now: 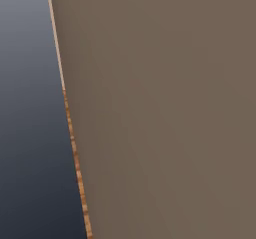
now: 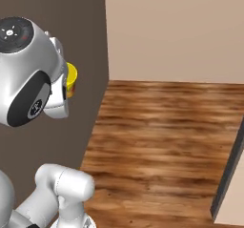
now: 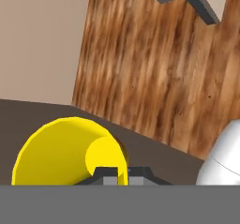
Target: There is a tray on the dining counter. Grab the cup, mug, and pitcher and place them on the tray. The pitcher may be placed next to the tray if it cannot fit the tray.
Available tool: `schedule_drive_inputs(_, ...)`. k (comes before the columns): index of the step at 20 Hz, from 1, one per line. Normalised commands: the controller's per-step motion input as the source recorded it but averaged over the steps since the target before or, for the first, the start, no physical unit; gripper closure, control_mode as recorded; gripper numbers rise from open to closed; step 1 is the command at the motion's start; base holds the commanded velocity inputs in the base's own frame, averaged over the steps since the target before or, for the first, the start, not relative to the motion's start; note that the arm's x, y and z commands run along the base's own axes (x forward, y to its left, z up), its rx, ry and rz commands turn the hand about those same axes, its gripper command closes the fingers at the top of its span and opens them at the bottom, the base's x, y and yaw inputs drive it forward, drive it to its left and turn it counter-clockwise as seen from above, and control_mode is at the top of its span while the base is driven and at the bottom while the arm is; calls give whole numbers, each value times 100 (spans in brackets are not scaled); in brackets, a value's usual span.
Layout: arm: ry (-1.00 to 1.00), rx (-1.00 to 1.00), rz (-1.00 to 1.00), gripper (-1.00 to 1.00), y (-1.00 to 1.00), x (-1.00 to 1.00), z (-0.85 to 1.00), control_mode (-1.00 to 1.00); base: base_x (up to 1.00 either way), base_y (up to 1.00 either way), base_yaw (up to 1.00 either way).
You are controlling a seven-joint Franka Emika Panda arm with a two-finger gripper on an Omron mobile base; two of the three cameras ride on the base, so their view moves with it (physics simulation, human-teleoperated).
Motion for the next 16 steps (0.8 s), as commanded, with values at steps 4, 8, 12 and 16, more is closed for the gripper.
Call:
schedule_drive_inputs(4,0,0,0,100,0,0,0,100,100,3,-2)
schedule_drive_inputs(8,0,0,0,100,0,0,0,100,100,0,-3)
schedule_drive_inputs(12,0,0,0,100,0,0,0,100,100,0,-3)
schedule_drive_inputs(16,0,0,0,100,0,0,0,100,100,0,-4)
